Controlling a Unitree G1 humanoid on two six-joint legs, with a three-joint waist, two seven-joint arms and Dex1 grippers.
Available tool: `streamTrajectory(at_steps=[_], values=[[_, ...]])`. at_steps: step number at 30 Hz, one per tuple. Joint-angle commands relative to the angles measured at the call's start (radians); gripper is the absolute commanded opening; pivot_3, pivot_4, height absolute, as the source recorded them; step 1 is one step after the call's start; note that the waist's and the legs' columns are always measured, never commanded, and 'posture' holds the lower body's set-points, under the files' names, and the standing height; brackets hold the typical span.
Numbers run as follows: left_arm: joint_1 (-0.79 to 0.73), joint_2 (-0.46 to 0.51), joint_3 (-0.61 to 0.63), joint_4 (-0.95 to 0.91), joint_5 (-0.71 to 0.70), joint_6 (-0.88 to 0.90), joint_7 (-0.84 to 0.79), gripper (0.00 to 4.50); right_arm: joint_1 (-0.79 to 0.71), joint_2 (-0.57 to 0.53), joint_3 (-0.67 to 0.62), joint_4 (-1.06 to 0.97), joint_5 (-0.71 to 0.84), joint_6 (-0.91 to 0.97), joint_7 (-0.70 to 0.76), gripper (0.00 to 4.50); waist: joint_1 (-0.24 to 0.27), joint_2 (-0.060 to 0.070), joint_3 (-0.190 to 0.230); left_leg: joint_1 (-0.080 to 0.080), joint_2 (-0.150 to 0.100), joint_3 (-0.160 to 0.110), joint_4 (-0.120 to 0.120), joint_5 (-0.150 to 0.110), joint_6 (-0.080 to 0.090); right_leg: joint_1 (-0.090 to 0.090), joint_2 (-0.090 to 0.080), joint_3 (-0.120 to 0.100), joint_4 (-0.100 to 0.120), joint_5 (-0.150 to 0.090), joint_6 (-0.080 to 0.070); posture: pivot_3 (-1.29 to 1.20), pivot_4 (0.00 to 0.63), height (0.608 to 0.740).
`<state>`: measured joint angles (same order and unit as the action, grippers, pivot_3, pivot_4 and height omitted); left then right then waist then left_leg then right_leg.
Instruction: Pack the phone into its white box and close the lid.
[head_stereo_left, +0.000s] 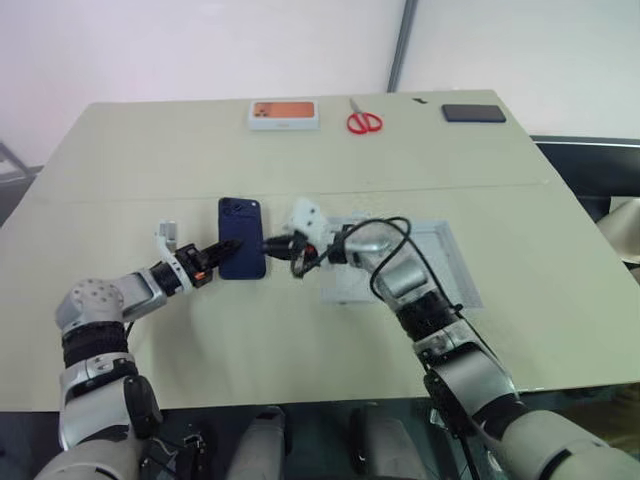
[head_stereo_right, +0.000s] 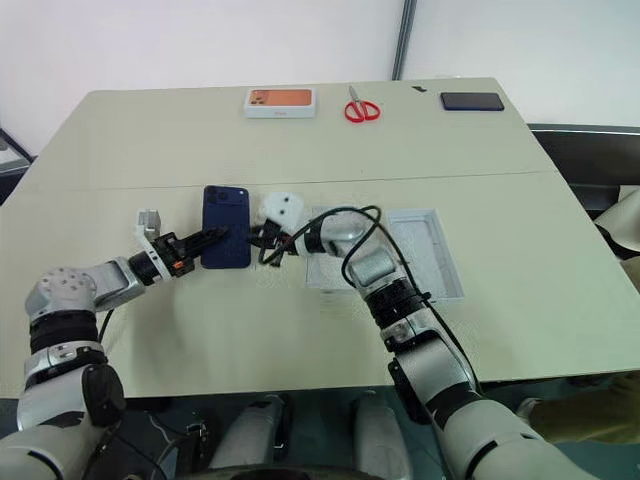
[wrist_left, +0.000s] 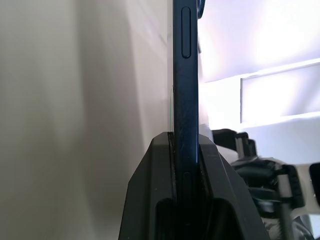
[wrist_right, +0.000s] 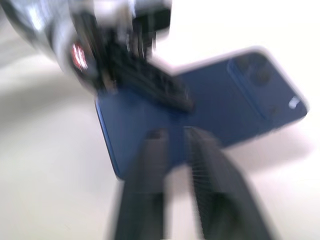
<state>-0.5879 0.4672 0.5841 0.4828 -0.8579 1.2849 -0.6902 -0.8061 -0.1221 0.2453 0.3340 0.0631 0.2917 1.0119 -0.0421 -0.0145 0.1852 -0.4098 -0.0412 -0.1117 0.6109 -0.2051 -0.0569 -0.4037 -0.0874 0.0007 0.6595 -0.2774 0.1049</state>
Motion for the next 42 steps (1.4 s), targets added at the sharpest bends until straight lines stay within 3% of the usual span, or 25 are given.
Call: streamTrajectory(at_steps=[1,2,13,18,25,28,31,37,42], values=[[0.024,0.001,0.060,-0.107,-0.081,0.039,0.028,0.00,0.053,-0.075,-0.009,-0.137,0.045,0.043,0.047,2.91,0.002,0.000,0.000,0.000,0.000,0.000,0.000,0.000,0.000,0.000,-0.001,0.000,0.000,0.000,0.000,0.00,0.150,0.740],[0.037,-0.005,0.065,-0.131,-0.091,0.045,0.039,0.00,0.075,-0.110,0.006,-0.179,0.047,0.048,0.073,3.30,0.001,0.000,0.000,0.000,0.000,0.001,0.000,0.000,0.000,0.000,-0.001,0.000,-0.001,0.000,0.000,0.00,0.150,0.740],[0.077,-0.124,0.076,-0.301,-0.150,-0.011,0.194,0.00,0.244,-0.469,0.080,-0.414,-0.007,0.073,0.190,3.30,0.000,-0.001,0.001,-0.001,0.000,0.002,0.000,0.000,0.000,0.000,0.000,0.000,-0.002,0.000,0.000,0.00,0.150,0.740],[0.078,-0.134,0.069,-0.323,-0.188,0.000,0.220,0.00,0.258,-0.511,0.106,-0.401,-0.032,0.063,0.188,3.30,0.000,-0.002,0.001,-0.001,-0.001,0.002,0.000,0.000,0.000,0.000,0.000,0.000,-0.002,0.000,0.000,0.00,0.150,0.740],[0.087,-0.148,0.054,-0.335,-0.224,0.009,0.260,0.00,0.246,-0.472,0.129,-0.341,-0.054,0.059,0.151,3.30,0.004,-0.002,0.001,-0.001,0.000,0.002,0.000,0.000,0.000,0.001,0.000,0.000,-0.002,0.000,0.000,0.00,0.150,0.740],[0.092,-0.150,0.042,-0.342,-0.229,0.008,0.268,0.00,0.243,-0.466,0.134,-0.322,-0.060,0.054,0.141,2.46,0.004,-0.002,0.001,-0.001,0.000,0.002,0.001,0.000,0.000,0.001,0.000,0.000,-0.002,0.000,0.000,0.00,0.150,0.740],[0.082,-0.140,0.026,-0.324,-0.218,-0.005,0.265,0.00,0.255,-0.472,0.155,-0.311,-0.086,0.037,0.135,1.06,0.003,-0.003,0.001,-0.001,-0.001,0.002,0.001,0.000,0.000,0.001,0.000,0.000,-0.002,0.000,0.000,0.00,0.150,0.740],[0.051,-0.129,0.033,-0.299,-0.236,0.004,0.275,0.00,0.277,-0.448,0.157,-0.356,-0.068,0.072,0.129,1.06,0.001,-0.003,0.001,0.000,-0.001,0.002,0.001,0.000,0.000,0.002,0.000,0.000,-0.002,0.000,0.000,0.00,0.150,0.740],[0.031,-0.137,0.046,-0.293,-0.263,0.016,0.305,0.00,0.329,-0.360,0.205,-0.459,-0.056,0.158,0.086,1.06,-0.003,-0.004,0.000,0.000,0.000,0.001,0.001,0.000,0.000,0.002,0.001,0.000,-0.002,0.000,0.000,0.00,0.150,0.740]])
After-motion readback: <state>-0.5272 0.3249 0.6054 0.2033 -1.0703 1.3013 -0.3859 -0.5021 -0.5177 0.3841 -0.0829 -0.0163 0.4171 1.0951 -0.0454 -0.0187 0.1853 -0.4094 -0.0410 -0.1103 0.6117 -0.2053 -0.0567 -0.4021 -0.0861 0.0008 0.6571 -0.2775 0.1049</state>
